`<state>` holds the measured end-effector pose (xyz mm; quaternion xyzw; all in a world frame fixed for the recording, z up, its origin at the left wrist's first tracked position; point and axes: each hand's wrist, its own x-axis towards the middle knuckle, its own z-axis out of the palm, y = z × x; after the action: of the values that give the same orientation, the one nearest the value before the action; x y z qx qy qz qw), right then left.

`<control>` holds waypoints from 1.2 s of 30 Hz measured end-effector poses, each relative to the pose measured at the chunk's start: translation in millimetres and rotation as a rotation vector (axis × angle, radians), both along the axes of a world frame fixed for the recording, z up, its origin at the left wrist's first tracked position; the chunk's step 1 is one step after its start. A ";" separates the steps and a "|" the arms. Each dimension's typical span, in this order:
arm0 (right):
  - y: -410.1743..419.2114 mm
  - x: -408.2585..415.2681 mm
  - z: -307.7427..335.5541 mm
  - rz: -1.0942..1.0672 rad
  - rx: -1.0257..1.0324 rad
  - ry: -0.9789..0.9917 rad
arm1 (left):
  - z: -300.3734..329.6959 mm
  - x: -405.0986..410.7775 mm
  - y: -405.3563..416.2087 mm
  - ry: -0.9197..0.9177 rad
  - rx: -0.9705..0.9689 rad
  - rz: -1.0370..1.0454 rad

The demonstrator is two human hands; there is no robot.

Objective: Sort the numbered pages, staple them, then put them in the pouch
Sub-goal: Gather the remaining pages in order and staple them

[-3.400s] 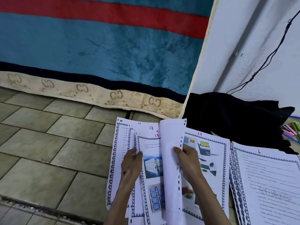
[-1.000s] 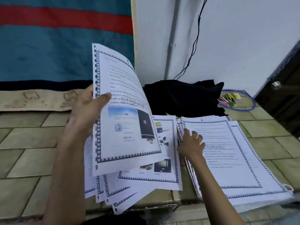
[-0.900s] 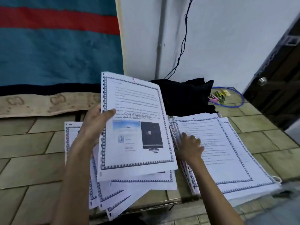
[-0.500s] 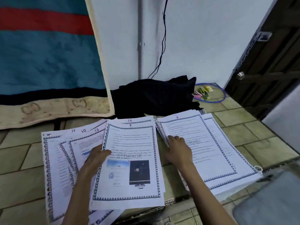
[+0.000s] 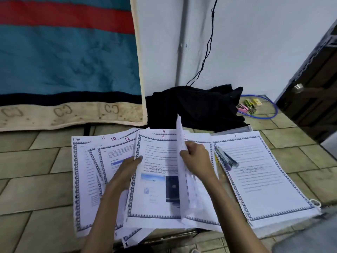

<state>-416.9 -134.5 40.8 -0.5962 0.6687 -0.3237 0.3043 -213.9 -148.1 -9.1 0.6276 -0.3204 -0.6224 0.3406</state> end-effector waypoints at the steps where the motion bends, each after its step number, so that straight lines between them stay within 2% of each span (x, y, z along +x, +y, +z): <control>1: -0.4 14.9 -8.9 0.043 0.029 -0.015 | -5.9 1.1 -2.4 0.036 0.011 0.006; 4: 5.0 49.7 -31.9 0.167 0.224 -0.191 | -3.0 -4.3 0.5 0.149 0.014 -0.029; 5: 6.9 56.3 -34.7 0.195 0.302 -0.187 | -1.0 -6.3 1.6 0.163 0.009 -0.037; 7: 6.3 57.2 -38.2 0.240 0.380 -0.165 | 0.4 -9.7 2.8 0.069 -0.054 -0.076; 9: 2.2 46.6 -38.9 0.212 0.383 -0.249 | -0.6 -12.2 4.5 -0.120 -0.149 -0.129; 11: -3.1 29.2 -35.3 0.068 0.239 -0.176 | 1.9 -10.2 4.3 -0.165 -0.167 -0.140; 13: -7.1 2.8 -36.8 -0.178 0.047 -0.019 | 11.5 -6.3 2.0 -0.080 -0.187 -0.129; 14: -8.5 -11.9 -39.1 -0.290 0.016 0.027 | 18.9 -5.3 -0.1 -0.029 -0.203 -0.125; 16: -7.3 -37.9 -35.4 -0.380 0.067 -0.108 | 30.7 -7.8 -5.6 0.061 -0.237 -0.128; 18: -6.4 -62.3 -29.4 -0.290 0.142 -0.324 | 39.0 -21.6 -9.9 0.137 -0.260 -0.123; 21: -4.9 -98.5 -24.6 -0.349 0.177 -0.350 | 46.2 -51.7 -9.5 0.193 -0.314 -0.153; 23: -3.2 -122.9 -19.7 -0.448 0.128 -0.275 | 43.6 -68.8 -5.5 0.079 -0.381 -0.228; 24: -2.1 -133.5 -17.0 -0.486 0.106 -0.191 | 36.2 -72.8 -4.2 -0.081 -0.416 -0.290; 27: 2.9 -161.6 -10.7 -0.574 0.097 0.076 | -8.1 -66.4 -3.5 -0.809 -0.460 -0.493; 29: 3.4 -172.9 -19.0 -0.617 0.146 0.182 | -33.7 -55.4 0.6 -1.052 -0.404 -0.545; 32: 3.3 -178.5 -27.7 -0.683 0.234 0.250 | -53.5 -47.2 7.5 -1.202 -0.449 -0.494; 34: 0.3 -178.4 -33.0 -0.705 0.263 0.294 | -58.9 -44.5 8.0 -1.221 -0.497 -0.462; 36: -5.7 -166.2 -32.6 -0.771 0.195 0.404 | -61.3 -42.6 6.5 -1.200 -0.499 -0.456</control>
<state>-583.2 -140.3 8.2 -0.3229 0.9156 -0.2260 0.0796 -256.5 -141.6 -70.5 0.6835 -0.7112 -0.1312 0.0992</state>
